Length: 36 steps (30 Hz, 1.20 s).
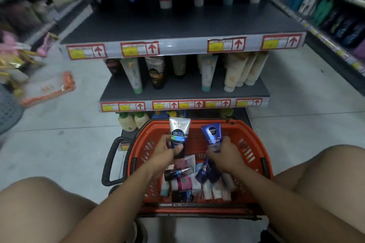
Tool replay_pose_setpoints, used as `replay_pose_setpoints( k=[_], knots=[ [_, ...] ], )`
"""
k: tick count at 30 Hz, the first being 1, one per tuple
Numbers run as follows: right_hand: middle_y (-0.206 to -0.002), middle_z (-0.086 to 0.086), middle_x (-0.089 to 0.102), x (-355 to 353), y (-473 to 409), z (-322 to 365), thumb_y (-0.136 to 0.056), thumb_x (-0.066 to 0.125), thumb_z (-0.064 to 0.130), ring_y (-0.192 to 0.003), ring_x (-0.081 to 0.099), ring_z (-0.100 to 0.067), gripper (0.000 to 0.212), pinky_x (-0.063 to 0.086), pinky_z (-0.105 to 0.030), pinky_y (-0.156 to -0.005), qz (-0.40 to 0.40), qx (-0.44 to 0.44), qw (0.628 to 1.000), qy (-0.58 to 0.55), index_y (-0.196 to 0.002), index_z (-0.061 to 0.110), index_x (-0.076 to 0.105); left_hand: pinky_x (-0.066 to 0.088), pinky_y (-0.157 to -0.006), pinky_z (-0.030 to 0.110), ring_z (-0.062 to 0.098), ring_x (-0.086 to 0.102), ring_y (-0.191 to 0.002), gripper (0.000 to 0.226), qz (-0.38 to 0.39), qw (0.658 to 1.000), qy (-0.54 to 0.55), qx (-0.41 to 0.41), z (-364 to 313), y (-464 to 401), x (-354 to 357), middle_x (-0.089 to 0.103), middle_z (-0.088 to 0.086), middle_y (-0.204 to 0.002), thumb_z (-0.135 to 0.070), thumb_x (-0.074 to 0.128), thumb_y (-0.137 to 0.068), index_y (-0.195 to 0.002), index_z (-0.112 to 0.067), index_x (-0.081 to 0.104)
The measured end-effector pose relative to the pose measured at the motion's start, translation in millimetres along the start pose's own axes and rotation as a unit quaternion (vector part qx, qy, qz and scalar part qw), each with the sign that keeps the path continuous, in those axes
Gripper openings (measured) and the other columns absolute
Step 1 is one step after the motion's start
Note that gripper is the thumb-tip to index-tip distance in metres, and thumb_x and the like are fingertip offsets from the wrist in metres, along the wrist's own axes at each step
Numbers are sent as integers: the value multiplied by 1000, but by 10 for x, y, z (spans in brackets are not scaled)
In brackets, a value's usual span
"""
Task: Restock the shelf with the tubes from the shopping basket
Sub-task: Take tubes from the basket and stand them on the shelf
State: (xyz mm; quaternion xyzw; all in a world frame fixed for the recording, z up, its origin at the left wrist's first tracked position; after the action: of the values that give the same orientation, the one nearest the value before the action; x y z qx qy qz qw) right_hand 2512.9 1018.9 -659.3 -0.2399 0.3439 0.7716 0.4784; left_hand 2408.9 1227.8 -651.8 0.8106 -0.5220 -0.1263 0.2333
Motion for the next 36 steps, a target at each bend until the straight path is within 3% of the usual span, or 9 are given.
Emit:
replay_pose_setpoints(
  k=[5,9,12,16,18,21,26,30,36],
  knots=[
    [-95,1,66,-183,151,249,-84,81,33,-75,62,-8,49,45,-24,-57,-26,-41,996,-69,-110,16,43,61,-88,51,39,61,-122,40,24,988,151,16,-332,281,113,64,17,-133,7,60,-98,-134,-10,55],
    [-98,2,67,-316,245,435,-80,84,32,-83,66,-12,52,53,-30,-68,-47,-45,991,-121,-114,19,47,59,-92,56,39,62,-119,39,19,984,176,34,-531,419,118,67,20,-127,11,57,-97,-131,-7,57],
    [-102,4,66,-406,300,578,-76,86,23,-85,65,-10,60,52,-29,-71,-49,-58,988,-138,-117,23,43,58,-97,54,37,69,-114,46,1,992,95,79,-652,516,114,73,18,-121,5,73,-88,-130,-8,58],
    [-103,6,65,-523,342,743,-74,88,18,-85,63,-3,67,46,-17,-64,-50,-88,985,-137,-123,21,41,57,-79,22,11,71,-96,50,-95,974,-102,180,-842,652,74,74,-3,-108,-15,89,-81,-120,-21,59],
    [-103,7,66,-584,364,822,-75,87,16,-85,64,-1,66,45,-12,-62,-59,-110,983,-137,-123,22,42,57,-77,20,6,71,-94,52,-119,960,-135,216,-916,680,48,74,-8,-107,-22,91,-78,-120,-26,60],
    [-103,10,67,-687,396,966,-75,86,20,-86,65,1,64,45,-10,-62,-79,-140,978,-133,-123,24,45,61,-84,30,2,71,-92,53,-153,940,-165,256,-1024,706,5,75,-13,-103,-32,93,-72,-116,-31,62],
    [-106,11,69,-805,366,1188,-72,90,35,-95,68,-8,65,54,-26,-76,-133,-183,966,-128,-119,30,46,48,-69,5,-16,64,-84,56,-211,917,-175,291,-1278,809,-43,71,-18,-97,-30,95,-72,-115,-25,61],
    [-113,14,68,-869,315,1409,-73,89,44,-98,67,-5,69,59,-34,-84,-151,-203,959,-129,-126,33,46,52,-69,13,-12,65,-84,50,-246,900,-177,313,-1439,813,-151,73,-16,-93,-42,94,-70,-110,-28,66],
    [-113,17,65,-979,235,1900,-73,86,50,-102,65,-6,63,58,-37,-86,-191,-244,943,-121,-116,45,40,50,-72,10,-4,67,-91,58,-256,888,-177,338,-1801,753,-373,74,-13,-105,-48,91,-72,-120,-27,66]
  ],
)
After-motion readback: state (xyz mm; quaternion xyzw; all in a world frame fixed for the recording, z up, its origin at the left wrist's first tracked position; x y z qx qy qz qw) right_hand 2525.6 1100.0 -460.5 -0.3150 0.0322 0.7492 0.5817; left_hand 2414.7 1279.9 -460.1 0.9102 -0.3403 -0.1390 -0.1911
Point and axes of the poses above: each hand's wrist, its own y-axis away from the middle knuckle, its own x-axis out of the palm, z = x × y, the point moved 2 cm from there along -y, towards the middle knuckle
